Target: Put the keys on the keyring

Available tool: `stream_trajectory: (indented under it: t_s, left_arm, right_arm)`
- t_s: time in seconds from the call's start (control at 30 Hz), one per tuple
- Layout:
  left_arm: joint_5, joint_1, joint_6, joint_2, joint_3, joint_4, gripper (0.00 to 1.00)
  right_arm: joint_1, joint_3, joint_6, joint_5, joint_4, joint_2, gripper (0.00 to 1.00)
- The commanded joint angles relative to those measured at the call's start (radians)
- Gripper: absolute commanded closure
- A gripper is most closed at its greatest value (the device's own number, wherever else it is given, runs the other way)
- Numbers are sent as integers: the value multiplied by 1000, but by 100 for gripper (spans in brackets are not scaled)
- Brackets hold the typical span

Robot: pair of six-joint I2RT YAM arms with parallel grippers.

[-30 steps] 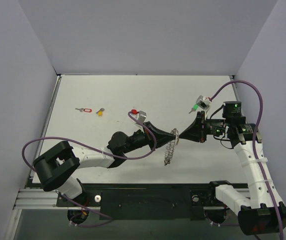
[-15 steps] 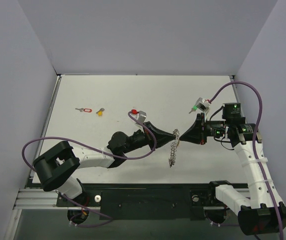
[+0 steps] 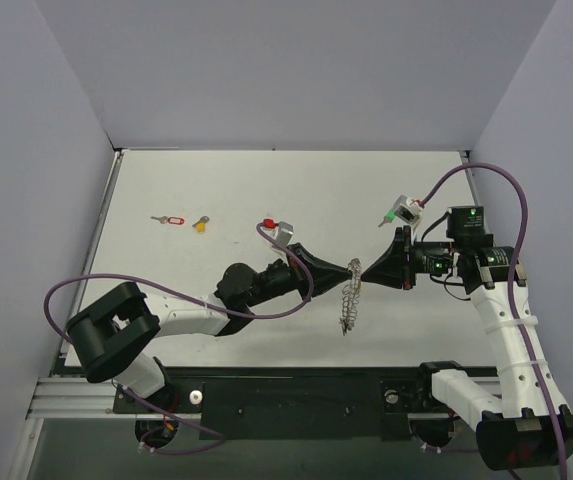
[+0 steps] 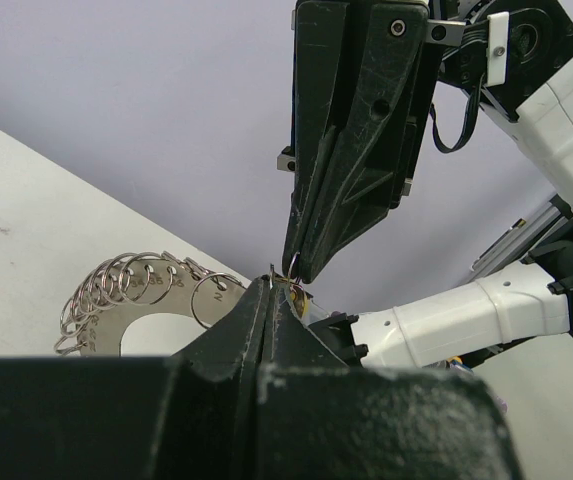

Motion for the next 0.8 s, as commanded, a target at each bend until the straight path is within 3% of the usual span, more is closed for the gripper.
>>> stream_trajectory:
  t_s: [0.0,0.77]
  left_arm:
    - [6,-3,-22,-18,37,333,100]
    - [26,-3,-43,-4,49,355,100]
  right_arm:
    - [-6,31,-14,-21,0,-6,100]
    - [0,14,24,-16,43,2,100]
